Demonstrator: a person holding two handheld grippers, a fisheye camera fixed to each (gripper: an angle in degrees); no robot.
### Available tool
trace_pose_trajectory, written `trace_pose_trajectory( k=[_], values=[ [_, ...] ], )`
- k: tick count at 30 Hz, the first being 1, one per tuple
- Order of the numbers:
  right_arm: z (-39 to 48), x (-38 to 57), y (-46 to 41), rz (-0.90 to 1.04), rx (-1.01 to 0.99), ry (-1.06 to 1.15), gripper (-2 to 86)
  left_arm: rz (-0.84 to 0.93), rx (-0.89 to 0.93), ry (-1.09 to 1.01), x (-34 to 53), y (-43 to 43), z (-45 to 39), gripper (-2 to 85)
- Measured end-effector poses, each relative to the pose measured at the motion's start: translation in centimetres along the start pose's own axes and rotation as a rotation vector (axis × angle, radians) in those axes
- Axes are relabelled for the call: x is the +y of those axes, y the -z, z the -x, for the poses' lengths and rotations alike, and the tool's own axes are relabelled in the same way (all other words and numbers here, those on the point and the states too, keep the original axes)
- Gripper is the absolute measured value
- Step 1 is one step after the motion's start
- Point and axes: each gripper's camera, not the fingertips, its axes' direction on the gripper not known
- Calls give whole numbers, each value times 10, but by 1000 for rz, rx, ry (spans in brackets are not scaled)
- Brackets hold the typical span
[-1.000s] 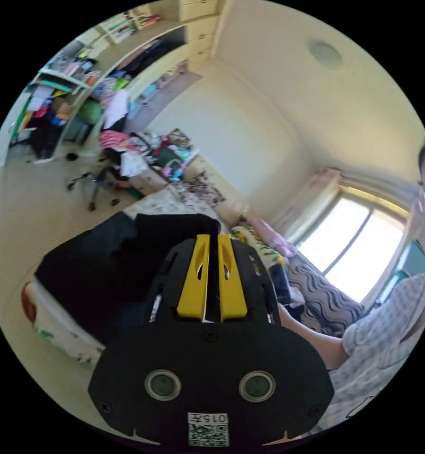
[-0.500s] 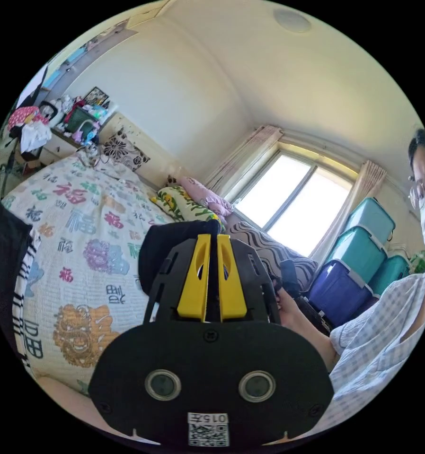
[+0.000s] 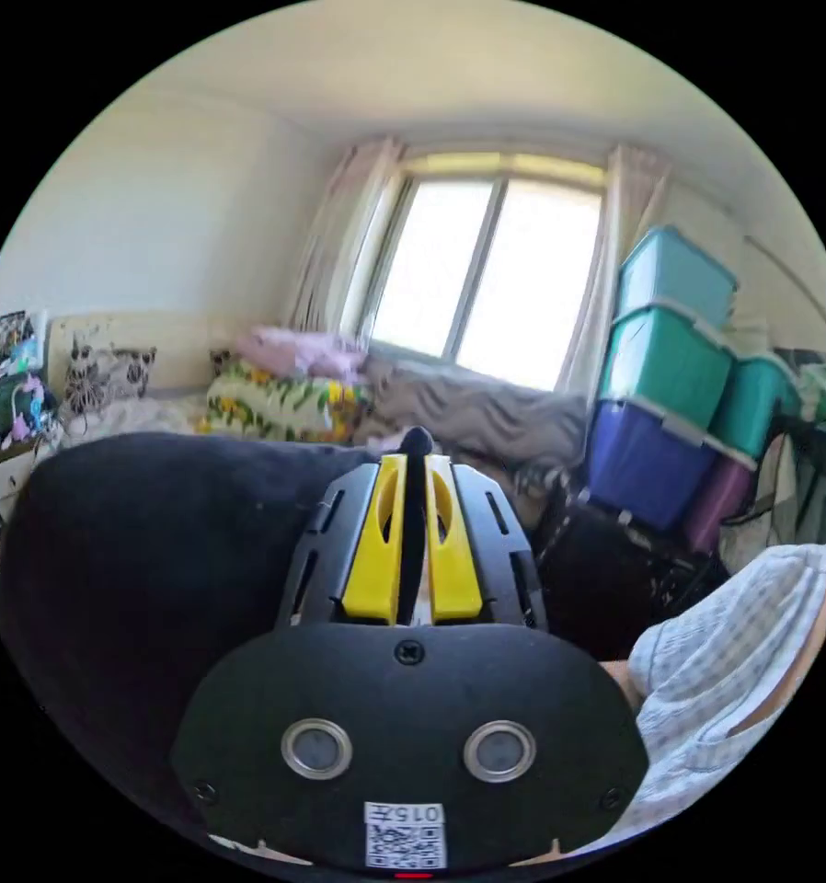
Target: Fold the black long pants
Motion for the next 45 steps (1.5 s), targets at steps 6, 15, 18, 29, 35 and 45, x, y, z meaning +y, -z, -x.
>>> trace_pose_trajectory(
  k=[6,15,18,29,35,45],
  values=[
    [-98,92,40,64,176,-334,72,309,102,247,138,-114,53,55],
    [-100,39,-34,239,321,-143,115,48,-344,999,314,34,209,85],
    [-100,-3,-90,294,400,-61,139,19,-504,1048,325,60,238,107],
    [-151,-79,-282,603,760,-29,150,272,-556,936,290,-20,351,128],
    [-157,-84,-268,660,809,153,40,418,-592,887,291,-38,384,7],
    [-190,-181,101,78,552,-98,22,-4,-474,700,177,78,454,2]
  ],
)
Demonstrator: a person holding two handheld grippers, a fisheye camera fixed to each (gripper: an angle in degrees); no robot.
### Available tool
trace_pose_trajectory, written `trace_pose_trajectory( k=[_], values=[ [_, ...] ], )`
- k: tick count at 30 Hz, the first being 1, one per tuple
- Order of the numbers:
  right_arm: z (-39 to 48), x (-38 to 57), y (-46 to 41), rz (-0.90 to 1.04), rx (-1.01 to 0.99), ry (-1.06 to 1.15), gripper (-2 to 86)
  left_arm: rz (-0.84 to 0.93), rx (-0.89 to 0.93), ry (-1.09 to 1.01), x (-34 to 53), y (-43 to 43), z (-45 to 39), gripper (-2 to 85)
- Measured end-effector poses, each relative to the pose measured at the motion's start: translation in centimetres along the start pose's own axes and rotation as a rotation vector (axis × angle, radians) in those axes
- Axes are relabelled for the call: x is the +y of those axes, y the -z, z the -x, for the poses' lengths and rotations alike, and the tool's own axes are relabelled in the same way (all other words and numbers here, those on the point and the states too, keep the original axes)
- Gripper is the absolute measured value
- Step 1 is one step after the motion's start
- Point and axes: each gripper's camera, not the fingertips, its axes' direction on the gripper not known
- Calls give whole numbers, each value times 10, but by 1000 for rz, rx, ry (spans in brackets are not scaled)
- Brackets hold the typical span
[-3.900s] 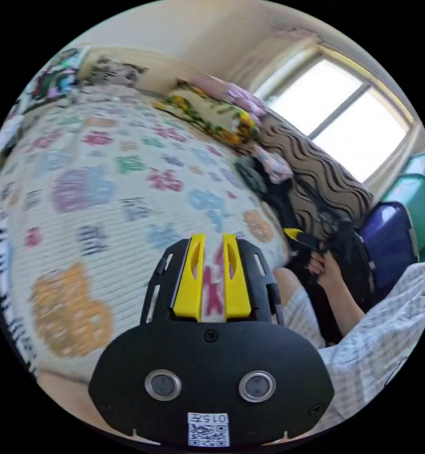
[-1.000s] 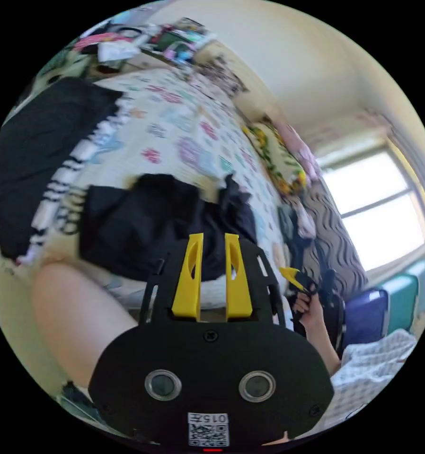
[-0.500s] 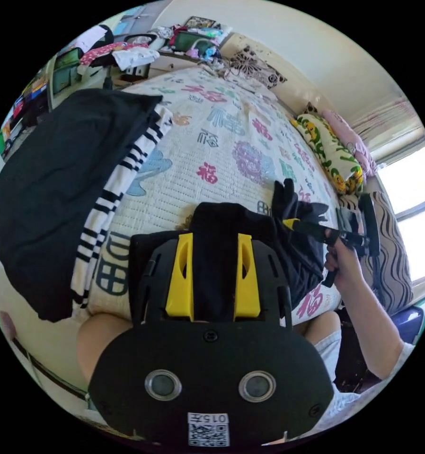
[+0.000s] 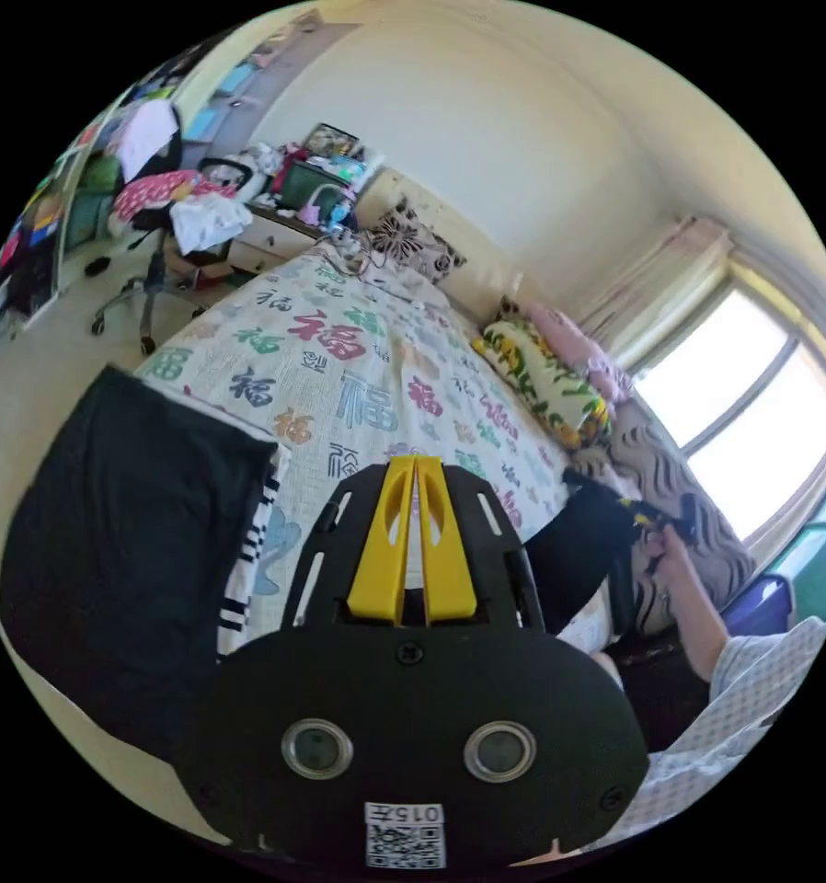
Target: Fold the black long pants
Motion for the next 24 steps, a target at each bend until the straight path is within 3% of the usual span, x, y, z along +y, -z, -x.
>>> trace_pose_trajectory(
  k=[4,7,9,12,20,23,24],
  values=[
    [-62,19,44,-21,52,-79,24,155,-62,-44,2,-40,3,72],
    [-142,51,44,4,92,-255,33,300,-57,4,35,-81,18,111],
    [-208,83,25,123,166,-435,46,377,-57,63,62,-106,31,124],
    [-254,125,26,70,83,-559,57,444,-17,107,83,-128,40,132],
    [-293,129,0,65,-88,-554,119,566,-154,-43,68,-146,24,81],
    [-297,111,-33,156,-38,-583,82,652,-98,-100,53,-152,20,41],
    [-298,106,-35,131,-29,-604,63,609,-97,-112,42,-145,18,27]
  ],
)
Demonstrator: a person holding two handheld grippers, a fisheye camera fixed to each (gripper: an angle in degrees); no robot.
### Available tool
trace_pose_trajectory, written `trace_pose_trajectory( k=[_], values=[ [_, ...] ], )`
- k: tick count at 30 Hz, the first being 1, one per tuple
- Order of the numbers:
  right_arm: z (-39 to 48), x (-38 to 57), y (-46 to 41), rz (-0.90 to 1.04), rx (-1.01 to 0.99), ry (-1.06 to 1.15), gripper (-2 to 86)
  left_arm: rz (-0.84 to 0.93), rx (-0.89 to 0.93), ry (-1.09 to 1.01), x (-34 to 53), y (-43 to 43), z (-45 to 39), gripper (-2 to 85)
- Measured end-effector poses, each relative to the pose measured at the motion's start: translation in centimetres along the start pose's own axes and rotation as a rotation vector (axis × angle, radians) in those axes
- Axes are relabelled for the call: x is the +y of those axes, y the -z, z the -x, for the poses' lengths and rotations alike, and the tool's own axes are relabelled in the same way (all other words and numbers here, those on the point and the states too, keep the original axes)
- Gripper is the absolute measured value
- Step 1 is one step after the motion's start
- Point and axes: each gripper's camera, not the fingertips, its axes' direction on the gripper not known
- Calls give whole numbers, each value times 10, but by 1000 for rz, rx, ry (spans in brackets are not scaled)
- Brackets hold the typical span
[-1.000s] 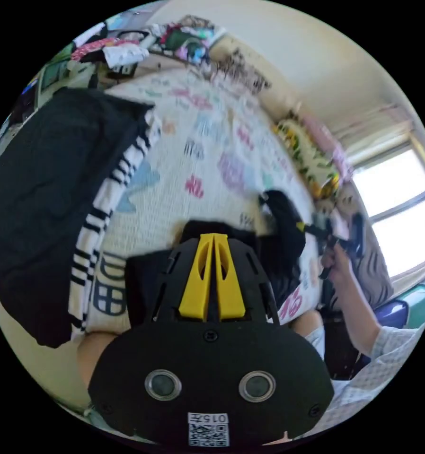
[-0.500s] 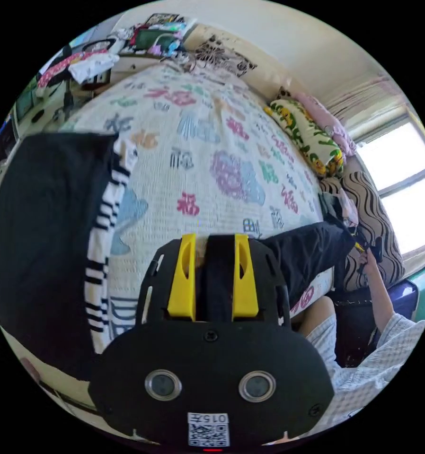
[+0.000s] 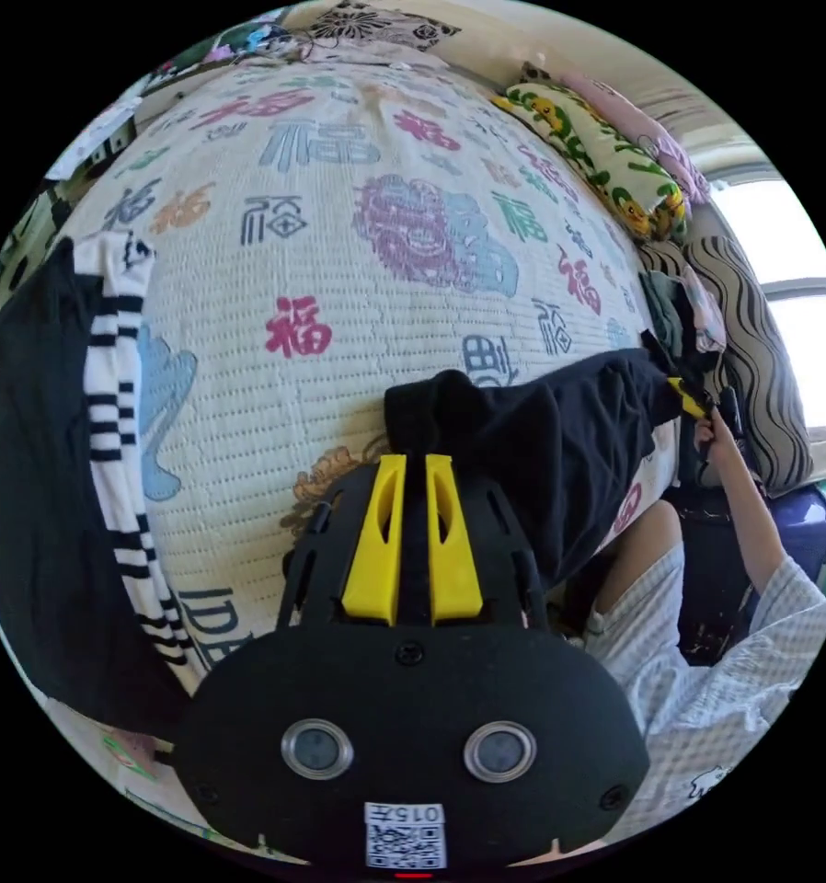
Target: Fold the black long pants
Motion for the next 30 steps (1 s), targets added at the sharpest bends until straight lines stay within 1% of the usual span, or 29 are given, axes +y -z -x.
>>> trace_pose_trajectory(
  k=[1,3,4,6,8,9,11,12,13,14,15,16,17,18,19,20,21,22,23,25,27,28,30],
  values=[
    [2,-2,2,-27,-21,-8,58,-30,13,3,-2,8,1,24],
    [19,-8,17,-91,-133,29,50,-185,113,30,-14,53,9,16],
    [26,-9,21,-95,-138,52,50,-227,132,33,-16,66,11,15],
    [58,-11,40,-94,-107,162,50,-351,135,9,-27,116,12,11],
    [76,-9,51,-110,-77,222,53,-429,97,-18,-32,148,11,10],
    [81,-9,53,-109,-30,236,56,-465,89,-31,-33,163,13,10],
    [77,-11,44,-51,47,224,60,-536,116,-90,-27,182,14,10],
    [68,-8,37,-17,73,191,61,-587,163,-139,-15,190,15,11],
    [62,-5,35,-11,74,172,57,-602,203,-166,-7,192,15,11],
    [48,4,32,-8,62,133,49,-600,314,-241,9,192,14,12],
    [33,17,29,-10,45,90,47,-539,406,-318,26,186,10,14],
    [25,24,28,-11,39,66,46,-495,432,-348,36,181,8,16],
    [11,39,25,-16,34,26,48,-403,447,-387,57,168,3,19],
    [3,54,23,-24,27,-1,53,-296,436,-382,77,150,2,23],
    [1,63,21,-30,16,-6,56,-240,422,-356,85,140,5,26],
    [6,77,16,-33,-21,22,62,-148,390,-269,99,120,14,32],
    [21,90,7,-17,-53,78,66,-106,411,-190,111,105,25,40],
    [31,95,1,0,-61,109,68,-107,439,-160,116,101,30,44],
    [58,105,-14,45,-65,188,73,-139,486,-108,125,98,36,48],
    [111,119,-40,114,-64,337,82,-212,497,-44,133,101,40,56],
    [198,147,-82,189,-88,568,95,-295,470,29,138,107,43,68],
    [221,156,-95,222,-100,634,100,-318,469,49,138,108,44,71],
    [312,204,-154,390,-110,894,117,-407,493,152,142,108,56,80]
  ],
)
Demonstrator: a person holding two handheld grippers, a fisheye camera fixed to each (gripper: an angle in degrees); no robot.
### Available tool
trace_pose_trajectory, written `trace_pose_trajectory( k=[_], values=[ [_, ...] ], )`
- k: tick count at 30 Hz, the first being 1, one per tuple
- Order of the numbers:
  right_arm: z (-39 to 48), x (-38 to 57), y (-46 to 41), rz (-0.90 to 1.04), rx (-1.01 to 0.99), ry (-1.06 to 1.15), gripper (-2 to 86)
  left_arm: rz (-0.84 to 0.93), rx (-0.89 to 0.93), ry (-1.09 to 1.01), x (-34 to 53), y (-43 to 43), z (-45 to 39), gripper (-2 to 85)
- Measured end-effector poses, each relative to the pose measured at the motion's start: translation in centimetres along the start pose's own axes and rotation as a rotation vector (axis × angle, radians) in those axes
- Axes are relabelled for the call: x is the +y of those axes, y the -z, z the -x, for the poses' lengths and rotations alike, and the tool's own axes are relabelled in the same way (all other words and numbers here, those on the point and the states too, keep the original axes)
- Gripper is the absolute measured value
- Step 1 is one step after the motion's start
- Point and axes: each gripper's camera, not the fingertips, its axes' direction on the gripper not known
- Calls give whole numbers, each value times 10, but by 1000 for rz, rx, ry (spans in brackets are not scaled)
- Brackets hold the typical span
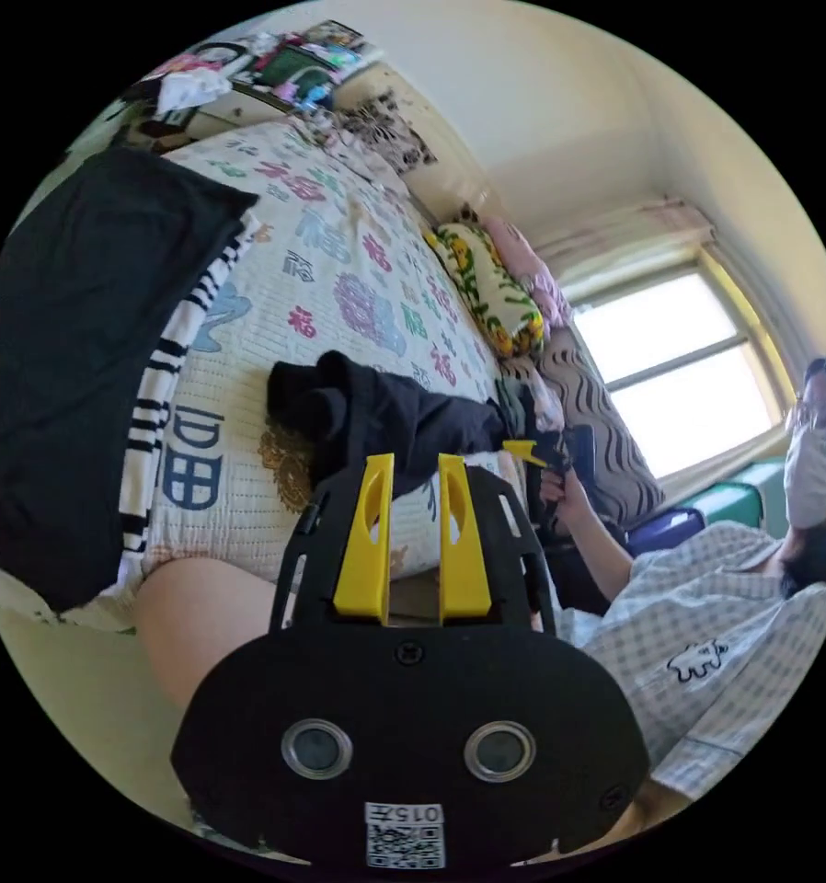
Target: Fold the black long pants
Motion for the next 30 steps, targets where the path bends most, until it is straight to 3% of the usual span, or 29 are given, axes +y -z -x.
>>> trace_pose_trajectory(
  k=[3,5,11,13,18,26,28,30],
  values=[
    [88,-49,-87,158,31,216,128,-88,-26,121,-1,5,19,82],
    [123,-73,-134,219,91,244,133,-125,-56,180,-3,4,29,81],
    [150,-127,-245,383,227,62,147,-122,-94,251,-34,-21,48,81],
    [152,-131,-261,401,346,57,114,-85,-113,241,-48,-35,50,82],
    [157,-121,-208,327,222,38,32,63,-153,204,-80,-84,53,95],
    [138,-43,-86,218,43,-142,11,178,-101,198,-83,-152,40,117],
    [136,-31,-69,211,12,-183,10,160,-148,210,-79,-159,32,94],
    [137,-23,-49,197,7,-208,9,160,-3,275,-74,-174,30,31]
  ],
)
